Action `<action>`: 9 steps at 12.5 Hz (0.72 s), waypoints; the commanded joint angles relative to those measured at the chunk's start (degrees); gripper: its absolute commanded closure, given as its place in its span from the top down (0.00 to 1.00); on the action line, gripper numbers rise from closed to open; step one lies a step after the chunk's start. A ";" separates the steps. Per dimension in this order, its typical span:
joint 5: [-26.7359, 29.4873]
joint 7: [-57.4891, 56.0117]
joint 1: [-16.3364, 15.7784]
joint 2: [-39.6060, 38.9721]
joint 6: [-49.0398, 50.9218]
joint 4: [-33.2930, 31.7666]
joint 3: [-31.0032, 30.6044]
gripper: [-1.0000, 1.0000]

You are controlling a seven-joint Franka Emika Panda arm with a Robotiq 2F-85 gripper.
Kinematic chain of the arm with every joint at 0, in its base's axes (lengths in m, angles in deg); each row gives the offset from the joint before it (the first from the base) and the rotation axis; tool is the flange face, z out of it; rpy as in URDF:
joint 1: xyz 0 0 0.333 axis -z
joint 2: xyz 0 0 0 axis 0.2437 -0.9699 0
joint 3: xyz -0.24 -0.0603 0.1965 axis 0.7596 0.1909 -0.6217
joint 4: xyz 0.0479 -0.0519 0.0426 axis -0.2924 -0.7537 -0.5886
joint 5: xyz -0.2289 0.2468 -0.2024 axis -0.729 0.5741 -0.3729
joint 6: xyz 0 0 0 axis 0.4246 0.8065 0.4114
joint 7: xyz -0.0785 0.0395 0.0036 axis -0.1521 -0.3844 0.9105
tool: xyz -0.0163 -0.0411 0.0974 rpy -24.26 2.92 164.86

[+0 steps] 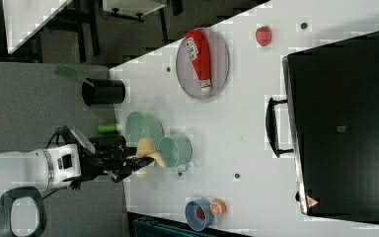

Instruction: Pick Banana and place it in mug.

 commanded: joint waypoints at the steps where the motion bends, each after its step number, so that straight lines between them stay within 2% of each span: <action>1: 1.18 12.81 -3.13 -1.96 -0.11 -0.80 -8.21 0.37; 5: 6.72 23.40 -3.74 -5.78 -2.25 -0.90 -16.85 0.37; 9: 7.29 32.11 -3.84 -13.21 -12.74 -1.03 -22.67 0.37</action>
